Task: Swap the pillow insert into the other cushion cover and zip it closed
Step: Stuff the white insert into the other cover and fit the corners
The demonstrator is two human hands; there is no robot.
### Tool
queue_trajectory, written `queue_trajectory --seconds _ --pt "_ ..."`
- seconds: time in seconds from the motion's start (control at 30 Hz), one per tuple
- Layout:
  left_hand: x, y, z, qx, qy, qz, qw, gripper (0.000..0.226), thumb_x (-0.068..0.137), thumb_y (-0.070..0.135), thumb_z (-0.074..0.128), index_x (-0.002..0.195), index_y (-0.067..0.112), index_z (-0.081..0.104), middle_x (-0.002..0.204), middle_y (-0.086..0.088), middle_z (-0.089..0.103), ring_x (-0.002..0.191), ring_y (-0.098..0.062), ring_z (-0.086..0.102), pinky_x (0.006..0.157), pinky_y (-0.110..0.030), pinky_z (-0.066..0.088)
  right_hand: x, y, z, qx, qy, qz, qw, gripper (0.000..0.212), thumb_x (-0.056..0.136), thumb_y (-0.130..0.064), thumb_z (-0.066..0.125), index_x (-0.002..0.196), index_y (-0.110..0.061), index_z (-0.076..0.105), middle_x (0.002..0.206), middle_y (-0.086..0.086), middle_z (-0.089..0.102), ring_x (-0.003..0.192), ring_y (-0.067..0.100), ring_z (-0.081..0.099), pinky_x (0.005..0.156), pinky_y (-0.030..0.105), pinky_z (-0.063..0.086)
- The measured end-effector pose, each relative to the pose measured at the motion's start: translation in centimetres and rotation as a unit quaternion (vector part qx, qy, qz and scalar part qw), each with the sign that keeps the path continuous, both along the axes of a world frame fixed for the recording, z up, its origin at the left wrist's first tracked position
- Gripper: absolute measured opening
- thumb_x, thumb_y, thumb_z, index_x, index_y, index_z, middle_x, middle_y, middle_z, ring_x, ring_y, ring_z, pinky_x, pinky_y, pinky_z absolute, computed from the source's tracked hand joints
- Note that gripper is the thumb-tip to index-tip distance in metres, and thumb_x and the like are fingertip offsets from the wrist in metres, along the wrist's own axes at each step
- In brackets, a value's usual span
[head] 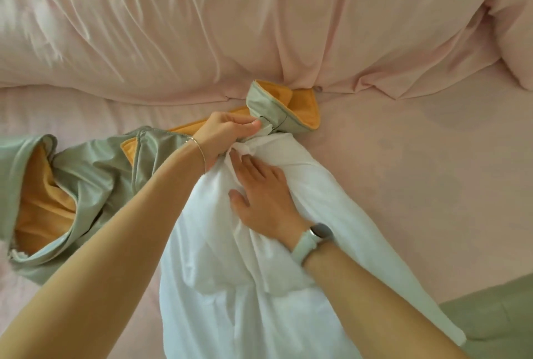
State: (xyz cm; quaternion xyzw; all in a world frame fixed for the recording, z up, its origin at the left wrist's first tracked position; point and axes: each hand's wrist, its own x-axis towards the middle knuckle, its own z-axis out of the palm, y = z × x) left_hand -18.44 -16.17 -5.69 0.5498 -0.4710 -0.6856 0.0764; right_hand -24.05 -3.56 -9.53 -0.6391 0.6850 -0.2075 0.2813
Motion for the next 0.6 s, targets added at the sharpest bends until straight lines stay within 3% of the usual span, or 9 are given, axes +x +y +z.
queue_trajectory --seconds 0.07,0.13,0.27,0.33,0.4,0.47,0.5,0.53,0.6 --pt "0.1 0.7 -0.2 -0.076 -0.037 -0.061 0.995 0.013 0.085 0.014 0.064 0.076 0.013 0.073 0.068 0.000 0.068 0.070 -0.012 0.060 0.072 -0.024 0.052 -0.2 -1.2 -2.3 0.017 0.041 -0.002 0.999 0.069 0.077 -0.036 0.020 0.136 -0.009 0.044 0.134 0.010 0.051 0.126 0.030 0.043 0.095 0.037 0.022" --pt "0.0 1.2 -0.8 -0.120 -0.055 -0.117 0.984 0.016 0.086 0.016 0.063 0.080 0.007 0.074 0.072 -0.006 0.066 0.072 -0.013 0.058 0.077 -0.031 0.052 -0.9 -2.4 -3.3 0.041 0.055 -0.010 0.998 0.069 0.075 -0.033 0.017 0.131 -0.011 0.050 0.134 0.008 0.052 0.126 0.028 0.043 0.097 0.036 0.023" --pt "-0.2 1.6 -1.5 -0.120 -0.032 0.019 0.992 0.015 0.088 0.015 0.061 0.077 0.017 0.071 0.084 -0.009 0.061 0.081 -0.015 0.053 0.082 -0.030 0.045 -3.1 -1.6 -2.3 -0.016 0.033 -0.024 0.999 0.060 0.079 -0.032 0.030 0.127 -0.006 0.054 0.120 0.012 0.061 0.114 0.030 0.054 0.096 0.037 0.028" --pt "-0.1 2.4 -2.0 -0.100 -0.021 0.050 0.994 0.018 0.089 0.018 0.061 0.072 0.019 0.069 0.083 -0.006 0.057 0.081 -0.014 0.050 0.080 -0.028 0.042 -5.7 1.0 -2.1 -0.102 0.026 -0.099 0.989 0.053 0.083 -0.034 0.042 0.126 -0.006 0.056 0.122 0.015 0.060 0.115 0.032 0.054 0.099 0.047 0.035" --pt "-0.2 3.6 -2.3 -0.099 -0.023 0.010 0.995 0.016 0.089 0.020 0.060 0.077 0.012 0.064 0.081 -0.006 0.051 0.079 -0.015 0.044 0.077 -0.029 0.037 -8.9 3.1 -1.7 -0.050 0.012 -0.212 0.976 0.064 0.082 -0.048 0.044 0.135 -0.012 0.046 0.138 0.014 0.046 0.130 0.032 0.039 0.104 0.054 0.031" --pt "-0.4 4.2 -2.5 -0.115 -0.023 -0.015 0.993 0.020 0.091 0.021 0.058 0.083 0.003 0.063 0.080 -0.007 0.046 0.078 -0.016 0.039 0.075 -0.030 0.032 -11.9 4.1 -1.6 0.097 -0.090 -0.295 0.946 0.082 0.075 -0.063 0.046 0.145 -0.025 0.027 0.151 0.006 0.027 0.139 0.025 0.023 0.112 0.048 0.022" --pt "-0.4 4.1 -2.3 -0.126 -0.024 -0.010 0.992 0.022 0.091 0.019 0.057 0.083 0.000 0.063 0.080 -0.007 0.046 0.077 -0.016 0.039 0.074 -0.030 0.031 -13.0 3.9 -1.7 0.137 -0.187 -0.308 0.923 0.086 0.073 -0.066 0.049 0.146 -0.030 0.020 0.151 0.001 0.027 0.138 0.020 0.026 0.112 0.044 0.025" --pt "-0.4 3.9 -2.2 -0.134 -0.024 -0.001 0.991 0.022 0.092 0.018 0.056 0.081 0.002 0.065 0.080 -0.007 0.048 0.077 -0.016 0.041 0.074 -0.030 0.033 -13.8 3.3 -1.8 0.157 -0.284 -0.313 0.893 0.085 0.075 -0.064 0.054 0.146 -0.033 0.019 0.147 -0.003 0.035 0.133 0.016 0.036 0.109 0.040 0.032" --pt "-0.3 3.3 -1.9 -0.158 -0.033 -0.009 0.987 0.019 0.093 0.017 0.053 0.079 0.016 0.065 0.081 -0.006 0.053 0.078 -0.015 0.046 0.075 -0.029 0.037 -13.7 1.9 -1.8 0.186 -0.381 -0.298 0.855 0.067 0.084 -0.048 0.061 0.141 -0.027 0.033 0.130 -0.006 0.053 0.118 0.014 0.052 0.096 0.030 0.043"
